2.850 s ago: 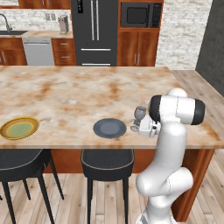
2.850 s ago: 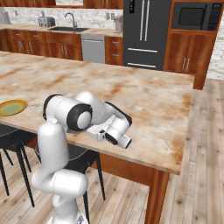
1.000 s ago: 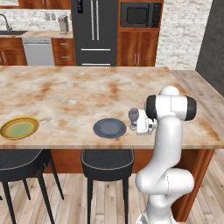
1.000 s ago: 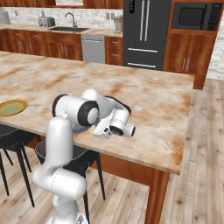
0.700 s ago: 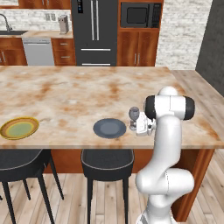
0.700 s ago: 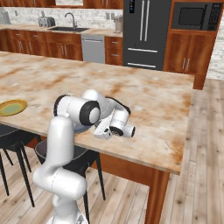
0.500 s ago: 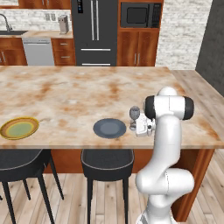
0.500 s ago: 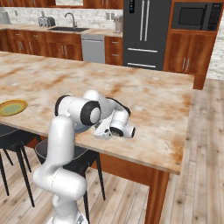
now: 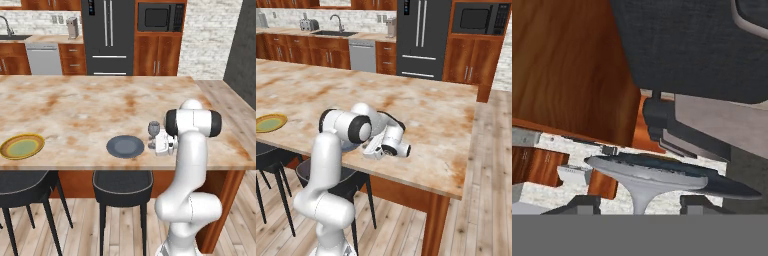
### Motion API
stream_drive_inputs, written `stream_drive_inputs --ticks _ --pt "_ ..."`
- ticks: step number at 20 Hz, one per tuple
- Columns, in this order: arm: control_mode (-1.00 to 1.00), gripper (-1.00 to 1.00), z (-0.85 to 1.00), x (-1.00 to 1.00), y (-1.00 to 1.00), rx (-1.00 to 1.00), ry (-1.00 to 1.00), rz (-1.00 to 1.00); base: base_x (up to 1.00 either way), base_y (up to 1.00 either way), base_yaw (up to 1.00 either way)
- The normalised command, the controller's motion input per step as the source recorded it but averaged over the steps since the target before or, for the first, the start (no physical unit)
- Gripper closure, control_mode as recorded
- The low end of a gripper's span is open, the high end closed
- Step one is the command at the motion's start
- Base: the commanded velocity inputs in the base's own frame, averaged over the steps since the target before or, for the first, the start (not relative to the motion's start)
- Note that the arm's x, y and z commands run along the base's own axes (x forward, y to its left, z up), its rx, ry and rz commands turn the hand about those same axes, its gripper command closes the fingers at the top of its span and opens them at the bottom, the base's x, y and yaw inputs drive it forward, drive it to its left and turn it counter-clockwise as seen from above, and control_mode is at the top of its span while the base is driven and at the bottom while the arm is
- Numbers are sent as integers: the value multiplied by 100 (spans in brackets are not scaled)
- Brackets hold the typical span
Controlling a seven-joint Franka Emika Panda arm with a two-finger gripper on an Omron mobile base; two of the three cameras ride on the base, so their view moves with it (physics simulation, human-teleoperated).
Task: Retrieve the wine glasses from the counter and place one next to each plate.
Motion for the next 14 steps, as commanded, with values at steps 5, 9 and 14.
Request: stream_drive_inputs --ticks 5,9,14 --pt "-100 -100 2 -2 -15 1 0 0 0 0 0" --pt "-100 -100 21 -25 -42 7 -2 0 0 0 0" --pt "-100 -100 47 -33 -27 4 -13 0 0 0 0"
